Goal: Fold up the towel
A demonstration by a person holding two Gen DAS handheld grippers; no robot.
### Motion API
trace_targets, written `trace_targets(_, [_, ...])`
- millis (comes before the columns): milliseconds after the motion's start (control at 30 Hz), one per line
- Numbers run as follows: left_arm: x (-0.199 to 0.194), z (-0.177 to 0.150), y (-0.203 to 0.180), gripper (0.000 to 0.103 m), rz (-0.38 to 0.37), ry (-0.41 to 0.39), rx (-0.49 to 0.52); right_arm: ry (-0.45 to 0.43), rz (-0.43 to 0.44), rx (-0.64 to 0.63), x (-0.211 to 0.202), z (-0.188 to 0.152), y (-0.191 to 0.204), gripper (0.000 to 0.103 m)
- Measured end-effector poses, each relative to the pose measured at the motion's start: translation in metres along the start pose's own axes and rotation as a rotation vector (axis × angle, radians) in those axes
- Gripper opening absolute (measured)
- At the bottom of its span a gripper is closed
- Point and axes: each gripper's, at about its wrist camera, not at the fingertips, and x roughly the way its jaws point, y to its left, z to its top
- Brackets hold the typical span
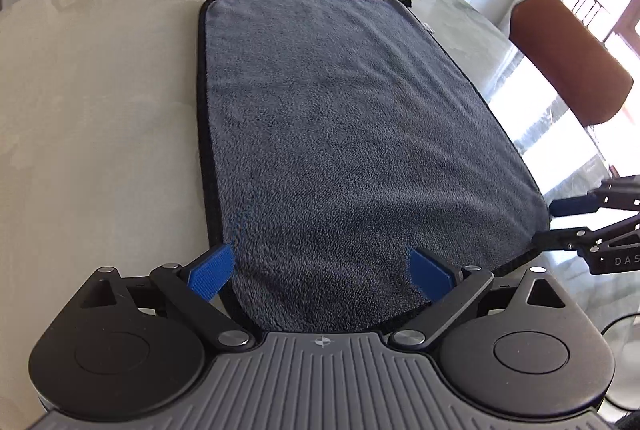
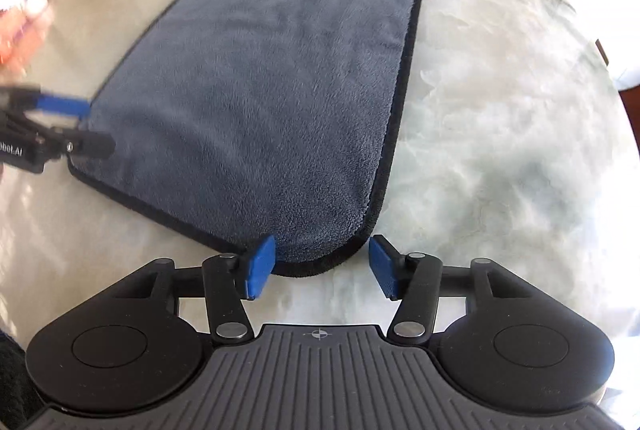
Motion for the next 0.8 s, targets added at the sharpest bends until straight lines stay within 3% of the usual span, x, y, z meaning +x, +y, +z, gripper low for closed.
trace_targets(200, [-0.014,-0.014,0.011,0.098,-0.004,0.01,-0.078,-0.14,0.038,0.151,-0.027,-0.016,-0.002,0.054])
trace_targets(333, [-0.016,-0.022,0.015,0.098,-0.007,0.018,-0.096,-0.185,0.021,0.27,-0.034,-0.029,-0.003,0.054])
trace_targets(433, [-0.017,-0.024,0.014,0.098,-0.01,0.016,-0.092,-0.215,0.02,0.331,-0.037,-0.039,-0.005,0.062])
trace_targets(633, [-0.015,-0.022,0.018,0.103,0.004,0.028,-0.201,-0.199,-0.003,0.329,-0.031,-0.039,-0.008,0.07])
trace_targets(800, [-0.01,-0.018,0.007,0.103,0.067,0.057,-0.144,-0.198,0.015,0.288,-0.023,-0.036,-0.009,0.075])
